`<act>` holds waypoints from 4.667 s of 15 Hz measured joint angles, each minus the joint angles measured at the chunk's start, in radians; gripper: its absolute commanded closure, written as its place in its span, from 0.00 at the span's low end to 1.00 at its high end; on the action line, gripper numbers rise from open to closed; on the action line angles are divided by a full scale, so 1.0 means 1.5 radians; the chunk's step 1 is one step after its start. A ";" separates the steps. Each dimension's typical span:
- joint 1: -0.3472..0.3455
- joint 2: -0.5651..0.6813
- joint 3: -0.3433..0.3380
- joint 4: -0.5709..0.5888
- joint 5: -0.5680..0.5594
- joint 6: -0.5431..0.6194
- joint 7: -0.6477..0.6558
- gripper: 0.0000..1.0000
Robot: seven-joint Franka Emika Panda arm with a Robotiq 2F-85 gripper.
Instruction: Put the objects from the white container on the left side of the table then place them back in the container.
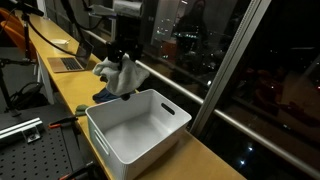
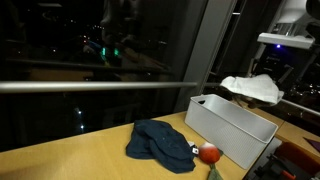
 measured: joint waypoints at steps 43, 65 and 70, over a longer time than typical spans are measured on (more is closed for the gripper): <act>0.135 0.367 0.128 0.149 0.010 0.146 0.090 0.00; 0.164 0.500 0.057 0.182 -0.004 0.080 0.074 0.00; 0.167 0.530 0.057 0.193 0.009 0.113 0.074 0.00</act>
